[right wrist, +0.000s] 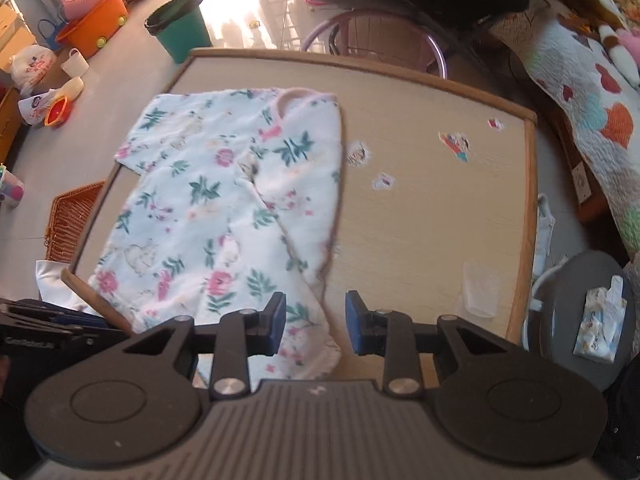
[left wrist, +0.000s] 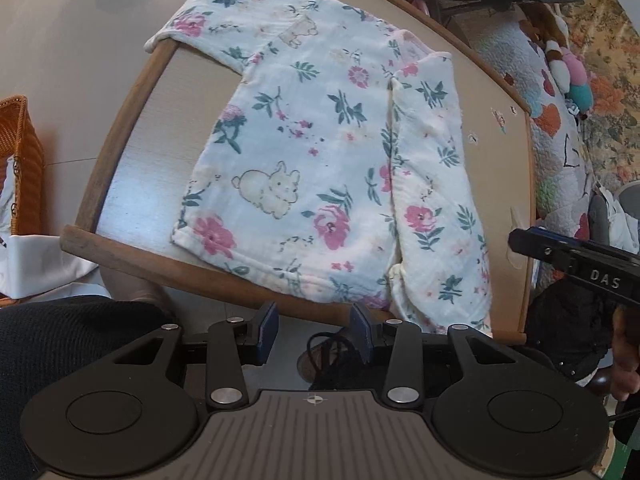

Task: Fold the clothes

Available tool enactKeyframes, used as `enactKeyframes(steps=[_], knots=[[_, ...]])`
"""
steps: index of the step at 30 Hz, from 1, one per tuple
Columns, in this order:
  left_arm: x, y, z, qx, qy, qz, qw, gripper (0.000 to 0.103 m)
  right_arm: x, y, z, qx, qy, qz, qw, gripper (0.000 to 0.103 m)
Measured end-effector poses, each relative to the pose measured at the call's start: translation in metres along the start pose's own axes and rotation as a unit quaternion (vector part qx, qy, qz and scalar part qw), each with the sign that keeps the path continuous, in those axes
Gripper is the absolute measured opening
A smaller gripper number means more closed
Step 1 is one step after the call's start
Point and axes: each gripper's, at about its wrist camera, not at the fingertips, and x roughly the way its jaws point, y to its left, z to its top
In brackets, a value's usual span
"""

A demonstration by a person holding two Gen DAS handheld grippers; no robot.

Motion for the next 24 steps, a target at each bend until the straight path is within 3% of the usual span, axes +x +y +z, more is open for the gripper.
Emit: enactKeyframes(steps=[10,12,15,21,24], knots=[[0.009,-0.021,-0.001,0.019,0.019,0.021,0.9994,0.043,0.032,-0.008,-0.008,0.01,0.011,0.052,0.999,0.031],[0.009,-0.02,-0.001,0.017,0.021,0.024,0.9993,0.043,0.036,-0.006,-0.007,0.005,0.024,0.052,0.998,0.015],[0.01,-0.019,0.0,0.016,0.024,0.029,0.9992,0.043,0.036,-0.002,-0.007,-0.015,0.027,0.048,0.998,0.003],[0.009,-0.021,0.001,0.022,0.025,0.033,0.9989,0.043,0.018,-0.006,-0.006,-0.04,0.017,0.05,0.998,0.001],[0.009,-0.023,0.002,0.023,0.024,0.03,0.999,0.043,0.008,-0.012,-0.002,-0.048,0.018,0.028,0.998,0.001]])
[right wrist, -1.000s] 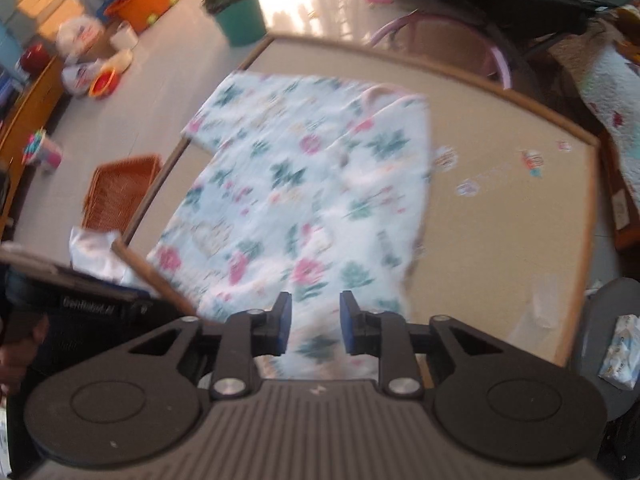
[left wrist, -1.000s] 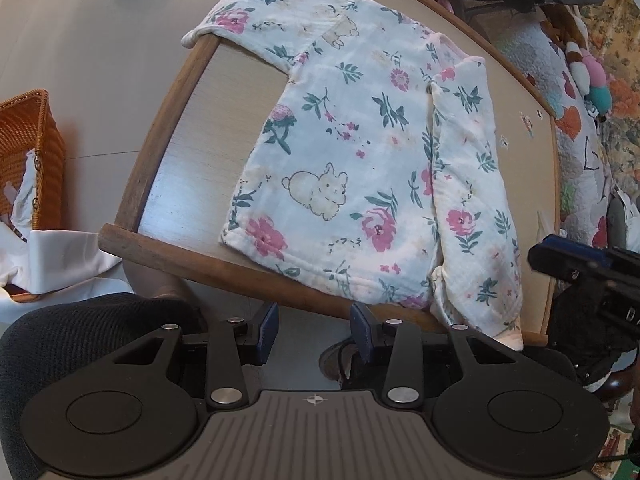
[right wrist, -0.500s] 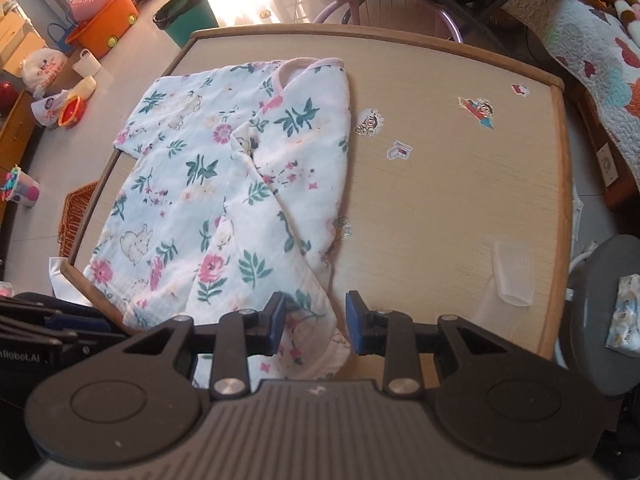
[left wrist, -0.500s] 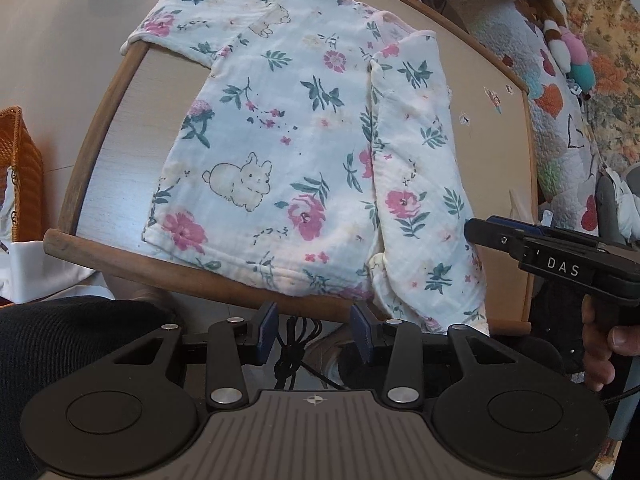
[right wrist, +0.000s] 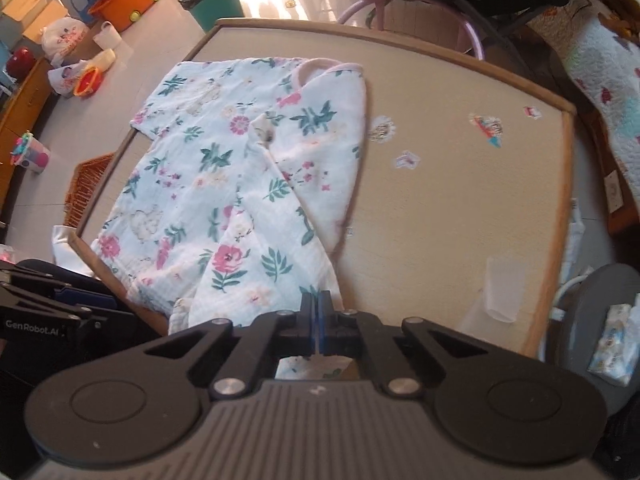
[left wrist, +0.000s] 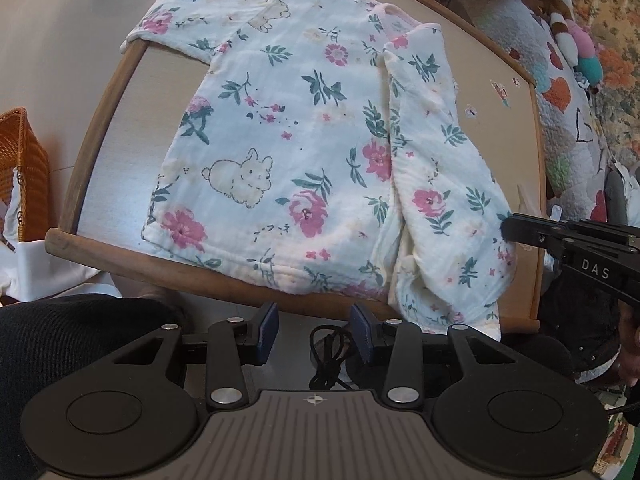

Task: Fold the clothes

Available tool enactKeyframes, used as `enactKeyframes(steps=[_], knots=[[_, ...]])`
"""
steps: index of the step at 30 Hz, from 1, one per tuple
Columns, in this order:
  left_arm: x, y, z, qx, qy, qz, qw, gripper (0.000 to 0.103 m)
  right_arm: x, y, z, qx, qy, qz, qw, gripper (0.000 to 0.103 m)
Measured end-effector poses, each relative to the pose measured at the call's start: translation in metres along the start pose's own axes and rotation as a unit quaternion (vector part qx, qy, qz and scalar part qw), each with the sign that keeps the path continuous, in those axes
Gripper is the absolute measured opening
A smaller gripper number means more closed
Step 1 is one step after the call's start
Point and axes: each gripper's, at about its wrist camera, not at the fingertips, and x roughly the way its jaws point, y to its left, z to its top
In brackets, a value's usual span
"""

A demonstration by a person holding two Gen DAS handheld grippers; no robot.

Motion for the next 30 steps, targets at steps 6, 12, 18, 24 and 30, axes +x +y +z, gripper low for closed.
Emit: enactKeyframes(steps=[6,12,18,24,30], knots=[[-0.004,-0.002,0.002,0.004,-0.004,-0.006,1.0,0.043,-0.026,-0.02,0.009,-0.019,-0.003,-0.066,0.998,0.001],[-0.005,-0.001,0.003,0.0,-0.006,-0.01,0.9999,0.043,-0.058,-0.055,0.015,-0.014,-0.017,-0.135,0.991,0.001],[-0.004,-0.002,0.001,0.0,-0.003,-0.011,0.9999,0.043,-0.061,-0.094,0.018,0.01,-0.012,-0.198,0.98,0.001],[0.0,-0.004,0.003,-0.006,-0.001,-0.004,1.0,0.043,-0.032,-0.123,0.009,0.04,0.017,-0.22,0.975,0.002],[0.004,-0.007,0.001,-0.006,0.004,0.002,1.0,0.043,0.002,-0.132,-0.01,0.059,0.039,-0.218,0.973,0.002]])
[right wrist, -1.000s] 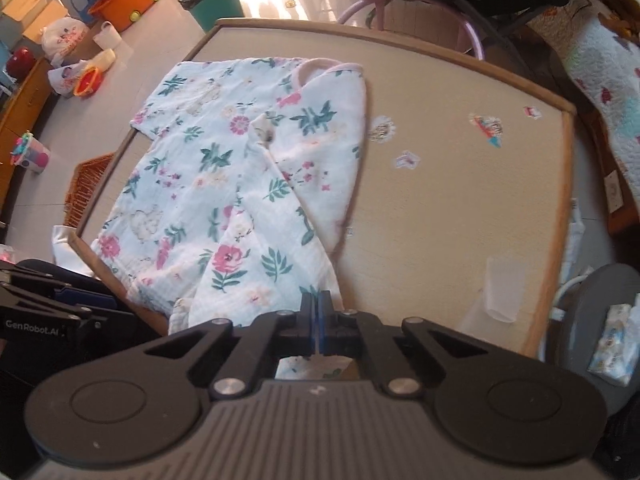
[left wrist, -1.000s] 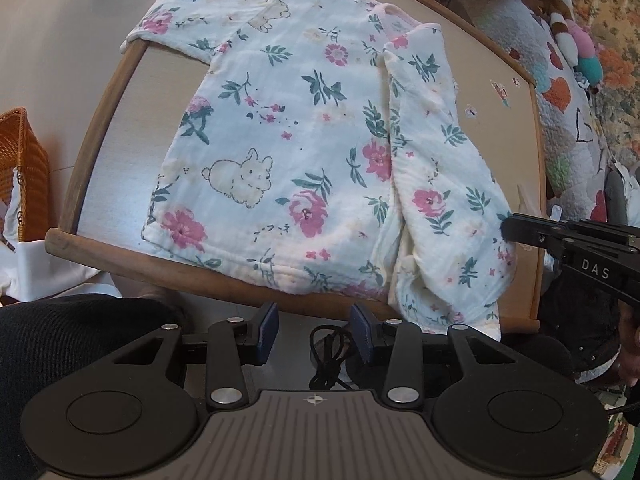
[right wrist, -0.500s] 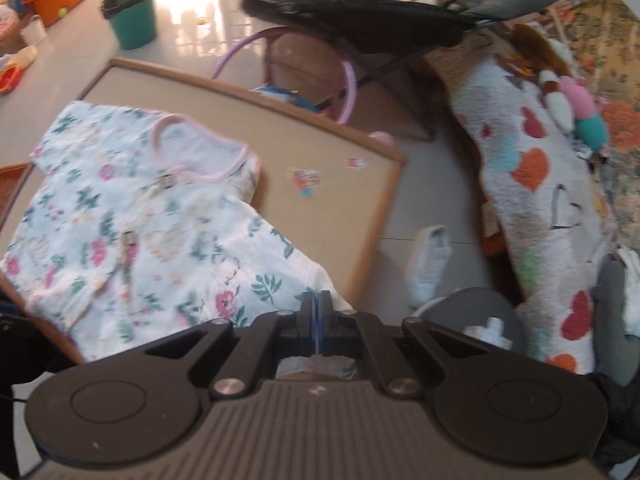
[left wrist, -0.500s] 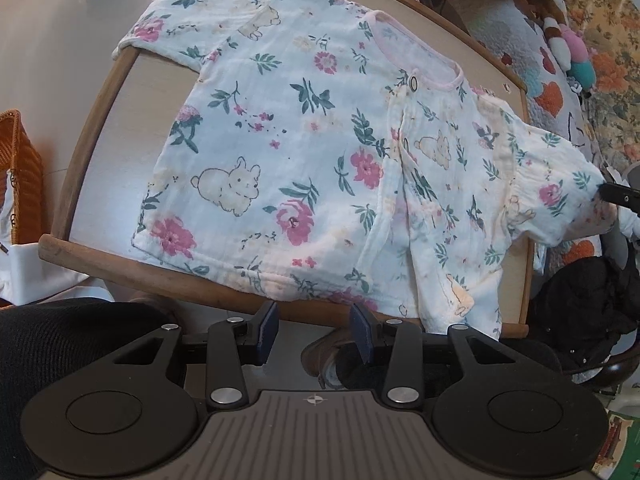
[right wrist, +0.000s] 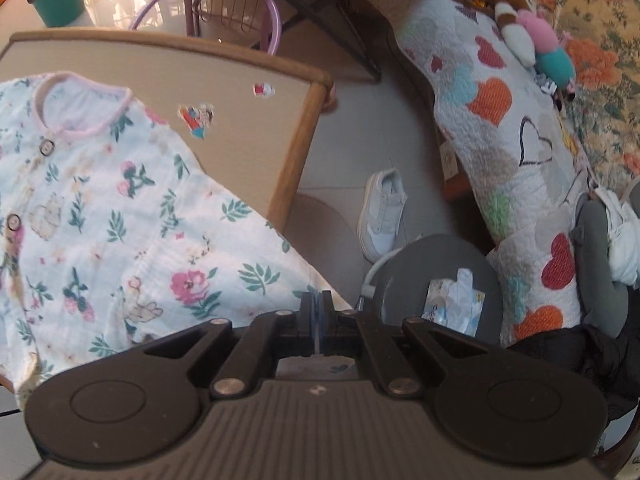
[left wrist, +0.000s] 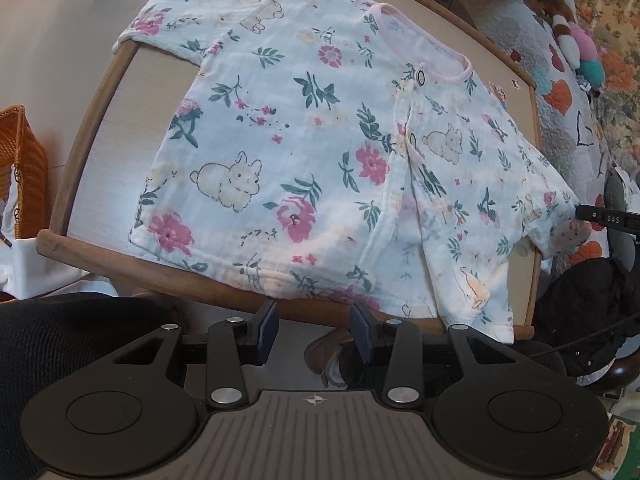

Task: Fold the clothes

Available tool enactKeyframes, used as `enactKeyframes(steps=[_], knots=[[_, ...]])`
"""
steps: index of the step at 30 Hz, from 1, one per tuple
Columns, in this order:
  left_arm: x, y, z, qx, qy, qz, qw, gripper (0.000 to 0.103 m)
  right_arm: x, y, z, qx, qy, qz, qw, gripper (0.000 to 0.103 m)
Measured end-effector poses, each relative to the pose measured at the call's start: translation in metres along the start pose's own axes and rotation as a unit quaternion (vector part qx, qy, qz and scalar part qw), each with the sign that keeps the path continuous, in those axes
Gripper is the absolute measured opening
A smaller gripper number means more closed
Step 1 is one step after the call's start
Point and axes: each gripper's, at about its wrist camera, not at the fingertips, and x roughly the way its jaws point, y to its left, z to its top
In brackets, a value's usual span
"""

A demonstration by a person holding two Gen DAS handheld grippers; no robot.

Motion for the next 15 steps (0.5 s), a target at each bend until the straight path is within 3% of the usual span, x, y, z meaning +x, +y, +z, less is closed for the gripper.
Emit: enactKeyframes(steps=[8,12,15], knots=[[0.006,-0.005,-0.005,0.006,0.007,0.012,0.9999,0.043,0.01,-0.001,-0.017,0.022,-0.005,0.015,1.0,0.006],[0.005,-0.005,-0.006,0.006,0.004,0.016,0.9998,0.043,-0.009,-0.003,-0.029,0.028,-0.021,0.023,0.999,0.007],[0.003,-0.004,-0.006,0.007,0.0,0.022,0.9997,0.043,-0.031,0.003,-0.038,0.014,-0.032,0.053,0.998,0.008]])
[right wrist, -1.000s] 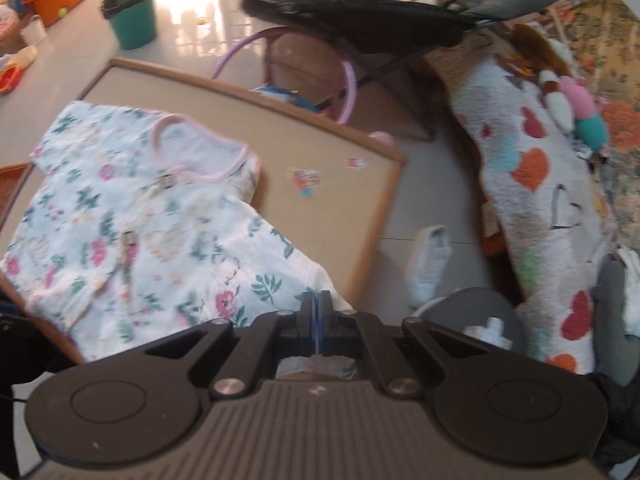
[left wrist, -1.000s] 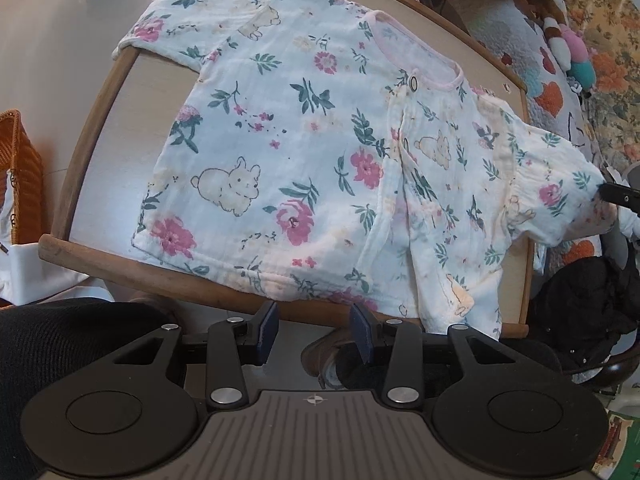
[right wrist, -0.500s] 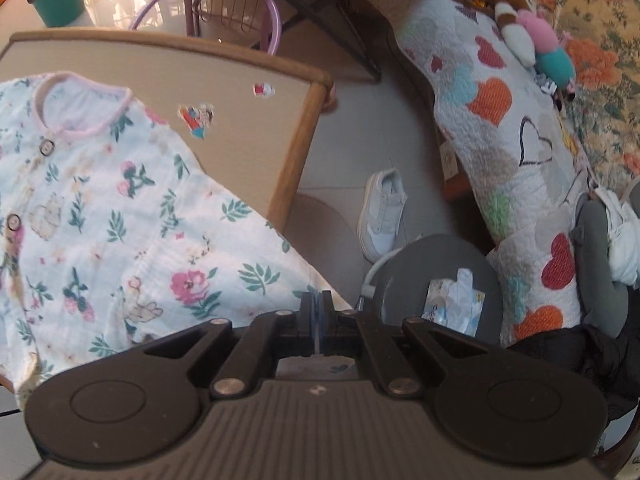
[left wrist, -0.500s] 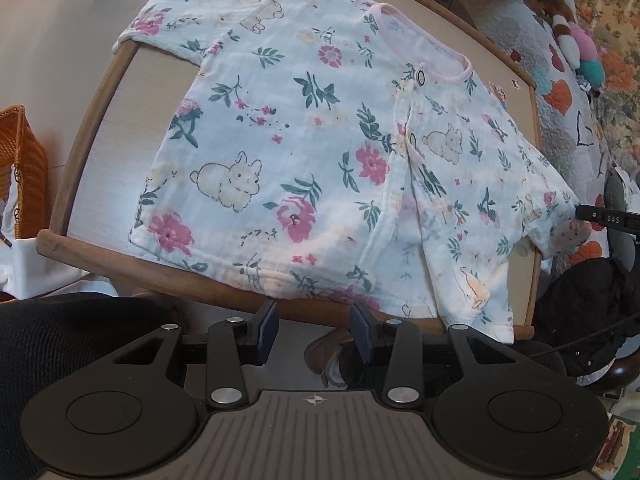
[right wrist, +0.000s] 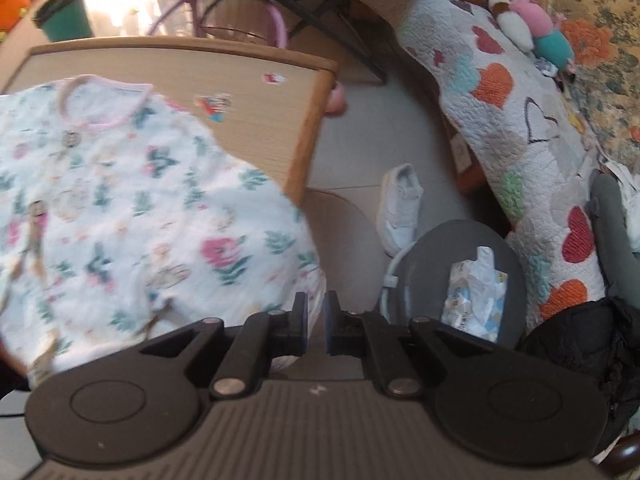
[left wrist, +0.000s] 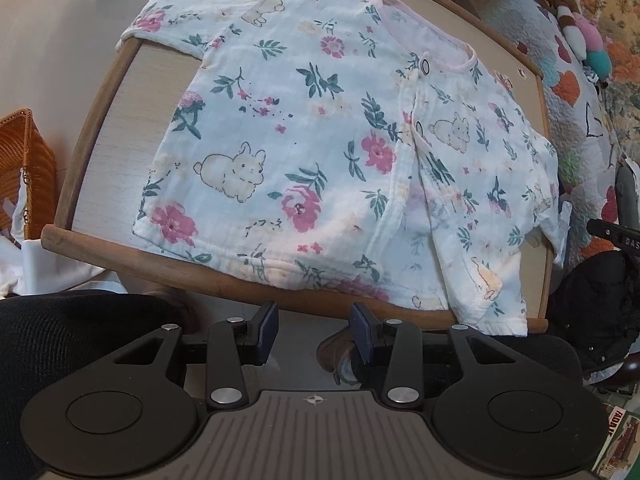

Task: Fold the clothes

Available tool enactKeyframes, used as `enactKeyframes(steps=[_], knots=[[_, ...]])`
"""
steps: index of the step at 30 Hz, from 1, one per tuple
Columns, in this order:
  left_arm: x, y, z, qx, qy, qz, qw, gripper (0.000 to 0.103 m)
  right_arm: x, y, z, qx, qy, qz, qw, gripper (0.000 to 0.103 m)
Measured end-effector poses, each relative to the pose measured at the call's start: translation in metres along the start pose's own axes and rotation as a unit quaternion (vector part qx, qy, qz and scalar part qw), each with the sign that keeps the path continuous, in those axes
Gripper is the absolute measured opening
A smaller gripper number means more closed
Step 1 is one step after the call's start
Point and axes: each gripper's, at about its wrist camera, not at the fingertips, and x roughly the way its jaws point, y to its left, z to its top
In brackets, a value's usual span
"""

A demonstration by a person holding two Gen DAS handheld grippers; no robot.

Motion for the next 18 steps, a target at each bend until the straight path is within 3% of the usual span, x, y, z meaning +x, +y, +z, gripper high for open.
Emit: enactKeyframes(steps=[5,10,18], knots=[[-0.005,0.003,0.0,-0.004,-0.01,0.011,0.9999,0.043,-0.031,0.038,-0.006,-0.028,-0.013,0.056,0.998,0.009],[-0.006,0.008,-0.003,-0.009,-0.012,0.023,0.9996,0.043,-0.03,0.087,-0.006,-0.039,0.009,0.115,0.993,0.011],[-0.01,0.014,-0.01,-0.013,-0.012,0.019,0.9997,0.043,-0.01,0.132,0.008,-0.017,0.032,0.137,0.99,0.011]])
